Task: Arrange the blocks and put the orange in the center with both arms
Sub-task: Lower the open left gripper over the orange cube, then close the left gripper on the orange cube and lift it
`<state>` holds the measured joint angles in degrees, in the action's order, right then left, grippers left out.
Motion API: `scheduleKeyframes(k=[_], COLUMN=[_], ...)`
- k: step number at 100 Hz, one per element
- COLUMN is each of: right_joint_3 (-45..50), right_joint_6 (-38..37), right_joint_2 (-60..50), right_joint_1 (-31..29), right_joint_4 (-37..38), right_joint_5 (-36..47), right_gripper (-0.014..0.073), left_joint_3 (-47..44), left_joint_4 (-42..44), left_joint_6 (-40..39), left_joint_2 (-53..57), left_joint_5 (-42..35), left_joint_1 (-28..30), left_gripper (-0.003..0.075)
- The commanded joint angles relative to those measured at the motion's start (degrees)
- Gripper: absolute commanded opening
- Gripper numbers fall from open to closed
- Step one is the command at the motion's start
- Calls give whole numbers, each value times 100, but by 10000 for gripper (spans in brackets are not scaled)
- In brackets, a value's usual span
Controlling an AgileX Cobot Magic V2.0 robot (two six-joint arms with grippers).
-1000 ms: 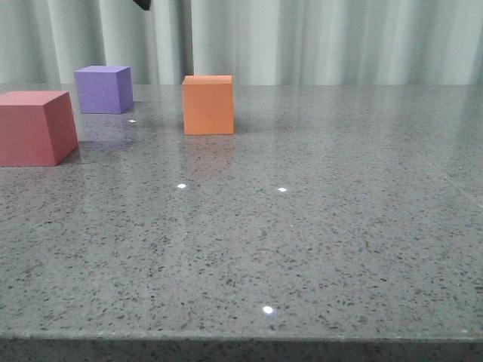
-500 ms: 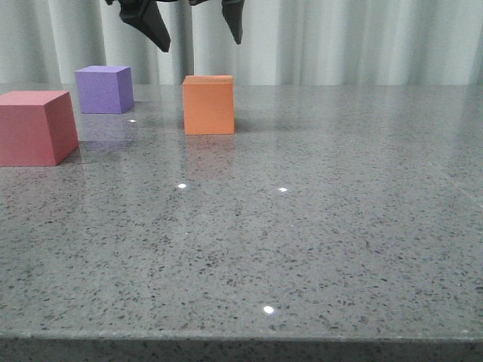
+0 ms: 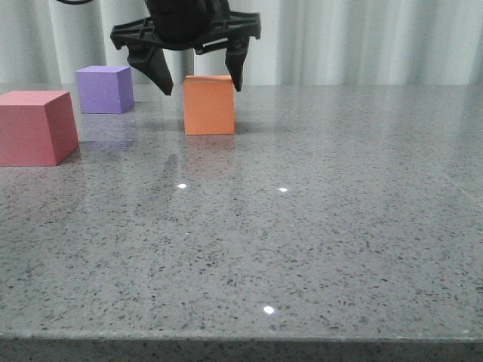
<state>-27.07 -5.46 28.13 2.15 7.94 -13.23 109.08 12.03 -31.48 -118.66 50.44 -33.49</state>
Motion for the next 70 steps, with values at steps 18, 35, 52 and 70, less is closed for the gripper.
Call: scheduleKeyframes(k=[18, 35, 52, 70], right_joint_3=[-161, -161, -161, -161], right_joint_6=[32, 32, 32, 32], right_joint_2=[4, 4, 4, 4], right_joint_1=[-26, -26, -26, -26], right_joint_4=[56, 56, 56, 56], right_joint_5=[410, 410, 410, 410], right_gripper=[-69, -69, -69, -69], left_joint_3=[190, 226, 226, 226], left_joint_4=[28, 43, 68, 324], left_joint_6=[-68, -68, -68, -32], left_joint_2=[169, 169, 241, 520], left_joint_5=[-194, -159, -137, -137], left_joint_1=[-42, -91, -128, -179], left_gripper=[613, 469, 404, 405])
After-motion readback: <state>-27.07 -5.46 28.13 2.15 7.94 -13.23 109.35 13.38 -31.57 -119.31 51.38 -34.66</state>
